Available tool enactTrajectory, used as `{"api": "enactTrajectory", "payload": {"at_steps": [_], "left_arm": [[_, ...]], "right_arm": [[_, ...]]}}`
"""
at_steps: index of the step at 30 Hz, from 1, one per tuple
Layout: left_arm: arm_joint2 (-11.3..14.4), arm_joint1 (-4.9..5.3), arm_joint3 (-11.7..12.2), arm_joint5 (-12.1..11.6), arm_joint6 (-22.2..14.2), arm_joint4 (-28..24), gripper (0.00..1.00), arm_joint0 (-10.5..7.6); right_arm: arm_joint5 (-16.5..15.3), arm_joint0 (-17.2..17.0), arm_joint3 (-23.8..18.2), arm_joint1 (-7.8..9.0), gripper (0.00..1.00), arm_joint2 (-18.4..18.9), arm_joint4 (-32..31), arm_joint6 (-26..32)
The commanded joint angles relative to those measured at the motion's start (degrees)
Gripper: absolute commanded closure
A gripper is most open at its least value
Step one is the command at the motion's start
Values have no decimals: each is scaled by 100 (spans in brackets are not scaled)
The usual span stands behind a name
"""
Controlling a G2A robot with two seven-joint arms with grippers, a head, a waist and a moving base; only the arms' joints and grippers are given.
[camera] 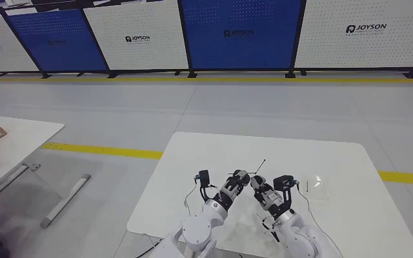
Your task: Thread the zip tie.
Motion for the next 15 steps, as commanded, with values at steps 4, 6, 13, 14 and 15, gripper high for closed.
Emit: {"api": "enactTrajectory", "payload": {"at_steps": [4,6,13,14,15], "left_arm": [[5,1,12,15,13,32,100,1],[12,-1,23,22,24,35,100,-5],[31,-5,54,32,35,50,100,-17],[34,-5,57,37,34,56,100,-18],[37,-5,61,42,31,63,100,-20]], "right_arm": [[-15,-18,-21,4,97,6,14,-28],[-15,-33,-50,13,74,3,-6,-35],[-15,-63,-61,34,75,71,23,-16],[-15,-69,-71,37,75,76,30,-11],[-15,-73,-82,38,74,81,42,-14]]}}
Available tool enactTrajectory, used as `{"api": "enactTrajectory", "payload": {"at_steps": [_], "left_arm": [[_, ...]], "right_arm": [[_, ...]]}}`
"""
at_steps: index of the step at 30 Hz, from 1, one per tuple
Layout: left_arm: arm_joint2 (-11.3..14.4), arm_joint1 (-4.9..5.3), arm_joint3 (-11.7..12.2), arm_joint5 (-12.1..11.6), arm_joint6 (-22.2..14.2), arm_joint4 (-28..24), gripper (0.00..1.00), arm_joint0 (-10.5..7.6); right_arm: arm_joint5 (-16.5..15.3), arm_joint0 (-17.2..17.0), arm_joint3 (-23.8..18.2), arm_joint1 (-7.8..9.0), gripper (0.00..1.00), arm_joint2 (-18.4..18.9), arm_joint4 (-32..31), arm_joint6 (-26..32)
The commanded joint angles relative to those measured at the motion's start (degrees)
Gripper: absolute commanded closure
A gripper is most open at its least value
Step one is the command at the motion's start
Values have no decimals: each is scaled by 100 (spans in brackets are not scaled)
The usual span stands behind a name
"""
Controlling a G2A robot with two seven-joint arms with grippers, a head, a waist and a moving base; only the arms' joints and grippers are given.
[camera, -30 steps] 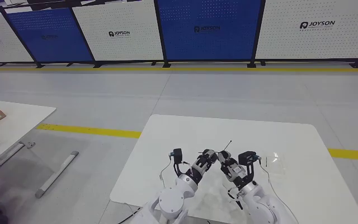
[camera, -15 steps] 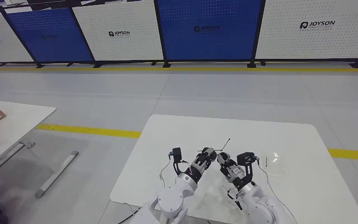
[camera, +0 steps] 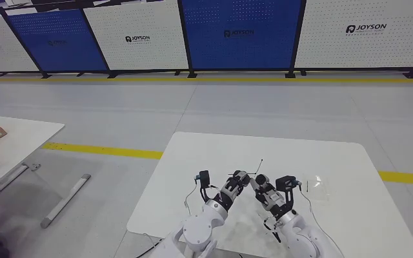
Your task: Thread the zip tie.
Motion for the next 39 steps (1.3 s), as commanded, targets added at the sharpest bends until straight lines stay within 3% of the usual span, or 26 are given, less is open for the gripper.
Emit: {"api": "enactTrajectory", "payload": {"at_steps": [1,22,25,27,28,39], "left_arm": [[9,0,9,11,-8,14,100,-5],[54,8,42,17,-74,151,100,20],[51,10,32,15,-82,160,100,27],[50,12,28,15,-84,168,100,29],[50,12,27,17,-83,169,100,30],[63,9,14,29,-45,183,100,20]], "right_arm": [[0,-9,-20,4,76,10,21,-2],[0,31,-174,28,75,-7,-4,27],[0,42,-175,27,82,-15,-9,29],[0,46,-174,27,98,-19,-11,28],[0,47,-173,27,100,-19,-11,28],[0,29,-185,42,100,-26,-57,26]]}}
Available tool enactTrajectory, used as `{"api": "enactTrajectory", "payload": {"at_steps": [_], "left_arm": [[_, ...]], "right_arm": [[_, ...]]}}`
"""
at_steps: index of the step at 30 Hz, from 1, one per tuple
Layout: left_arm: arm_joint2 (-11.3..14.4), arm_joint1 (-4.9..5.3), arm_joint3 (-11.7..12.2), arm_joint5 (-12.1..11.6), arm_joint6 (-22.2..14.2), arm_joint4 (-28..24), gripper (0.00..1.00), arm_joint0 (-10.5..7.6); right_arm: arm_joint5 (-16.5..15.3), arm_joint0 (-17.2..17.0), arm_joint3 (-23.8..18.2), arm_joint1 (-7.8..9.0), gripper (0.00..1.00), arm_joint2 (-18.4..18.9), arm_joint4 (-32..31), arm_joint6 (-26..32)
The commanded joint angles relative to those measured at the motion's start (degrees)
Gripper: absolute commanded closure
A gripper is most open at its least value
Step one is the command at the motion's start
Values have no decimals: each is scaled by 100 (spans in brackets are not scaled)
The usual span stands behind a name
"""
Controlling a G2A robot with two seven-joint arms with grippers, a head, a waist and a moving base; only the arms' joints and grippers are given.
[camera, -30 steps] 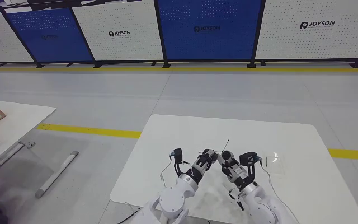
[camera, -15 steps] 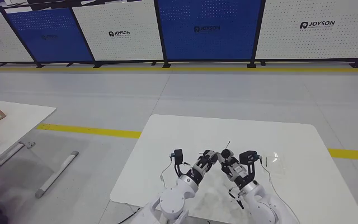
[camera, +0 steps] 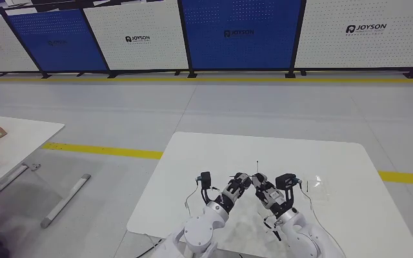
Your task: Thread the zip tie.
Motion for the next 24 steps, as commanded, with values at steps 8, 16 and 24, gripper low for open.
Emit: {"api": "enactTrajectory", "payload": {"at_steps": [8,16,24], "left_arm": [[4,-13,-47,-79,86,-80,100,2],[-5,-17,-47,-99,106,-114,100,6],[-5,-20,0,-70,103,-106,100,-24]], "right_arm": [[0,-12,19,18,100,-14,-6,-8],[0,14,91,28,100,-38,39,-27],[0,7,93,56,82,-37,3,100]]}}
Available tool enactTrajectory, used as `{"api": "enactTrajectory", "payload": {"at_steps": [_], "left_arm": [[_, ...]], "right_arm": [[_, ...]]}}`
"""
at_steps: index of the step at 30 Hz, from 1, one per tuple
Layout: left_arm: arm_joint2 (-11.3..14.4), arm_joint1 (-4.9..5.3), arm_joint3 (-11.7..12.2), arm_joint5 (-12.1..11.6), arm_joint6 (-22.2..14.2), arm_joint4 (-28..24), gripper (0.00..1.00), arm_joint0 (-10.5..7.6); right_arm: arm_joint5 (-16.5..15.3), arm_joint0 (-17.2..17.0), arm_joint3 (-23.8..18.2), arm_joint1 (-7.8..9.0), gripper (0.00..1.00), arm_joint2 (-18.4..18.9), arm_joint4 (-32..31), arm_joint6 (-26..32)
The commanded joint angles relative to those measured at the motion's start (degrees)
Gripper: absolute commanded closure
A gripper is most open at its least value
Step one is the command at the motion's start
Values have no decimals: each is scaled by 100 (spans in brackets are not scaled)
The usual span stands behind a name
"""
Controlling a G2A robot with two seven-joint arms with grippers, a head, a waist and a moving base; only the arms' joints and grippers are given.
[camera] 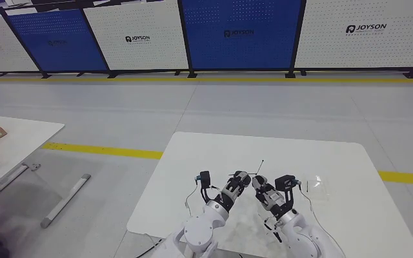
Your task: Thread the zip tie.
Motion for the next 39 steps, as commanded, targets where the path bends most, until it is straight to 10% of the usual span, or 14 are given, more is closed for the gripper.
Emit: {"api": "enactTrajectory", "payload": {"at_steps": [1,39], "left_arm": [[2,1,4,10,-16,7,100,-2],[-20,-4,53,-83,-10,-69,100,20]], "right_arm": [[0,-4,-15,4,81,2,-17,20],[44,-8,-146,4,100,-23,-190,-107]]}}
